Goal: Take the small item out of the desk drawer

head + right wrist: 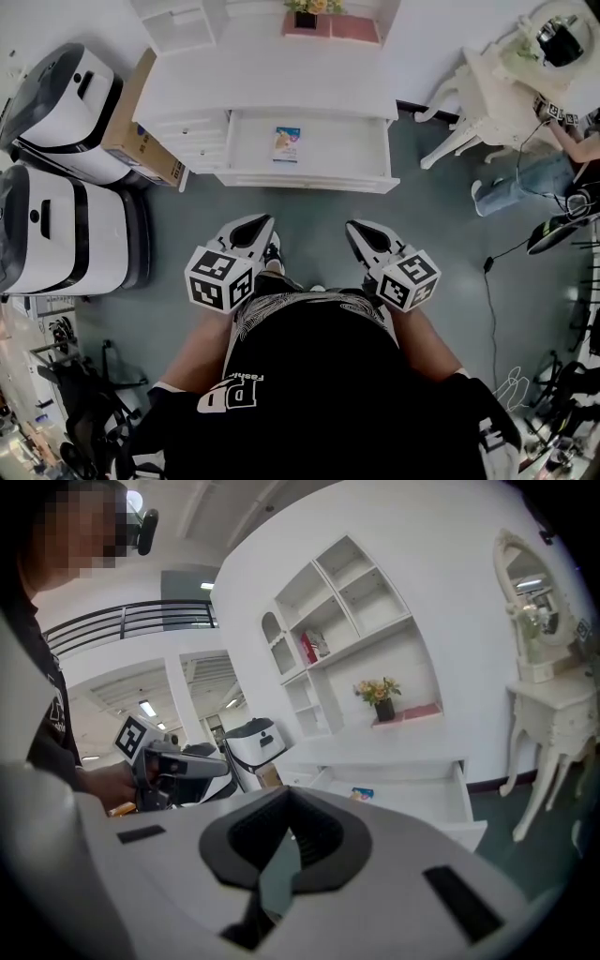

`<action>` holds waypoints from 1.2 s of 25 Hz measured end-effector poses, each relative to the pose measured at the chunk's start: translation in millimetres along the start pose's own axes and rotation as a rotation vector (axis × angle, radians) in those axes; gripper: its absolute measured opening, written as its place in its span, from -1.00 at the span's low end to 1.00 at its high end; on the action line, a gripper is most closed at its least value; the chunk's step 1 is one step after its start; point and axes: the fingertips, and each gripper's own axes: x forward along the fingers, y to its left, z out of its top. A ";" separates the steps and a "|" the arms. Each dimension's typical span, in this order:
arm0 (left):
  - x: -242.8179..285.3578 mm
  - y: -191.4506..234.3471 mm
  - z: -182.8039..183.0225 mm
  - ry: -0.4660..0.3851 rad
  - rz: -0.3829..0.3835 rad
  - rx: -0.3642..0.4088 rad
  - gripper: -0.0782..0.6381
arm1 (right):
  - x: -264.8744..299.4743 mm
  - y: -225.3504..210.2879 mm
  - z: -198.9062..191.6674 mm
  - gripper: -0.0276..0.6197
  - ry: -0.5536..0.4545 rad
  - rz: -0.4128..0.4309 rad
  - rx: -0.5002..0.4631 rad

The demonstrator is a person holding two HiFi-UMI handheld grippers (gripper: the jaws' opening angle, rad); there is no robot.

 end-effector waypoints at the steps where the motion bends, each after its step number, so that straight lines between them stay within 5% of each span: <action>1: 4.7 6.1 5.8 -0.002 -0.007 0.003 -0.74 | 6.0 -2.8 4.1 -0.89 0.001 -0.007 0.000; 15: 86.7 131.4 72.8 0.028 -0.059 0.004 -0.74 | 132.6 -49.7 50.5 -0.89 0.125 -0.071 -0.015; 30: 149.0 216.4 82.3 0.176 -0.175 0.077 -0.74 | 227.5 -89.8 68.0 -0.89 0.187 -0.203 -0.002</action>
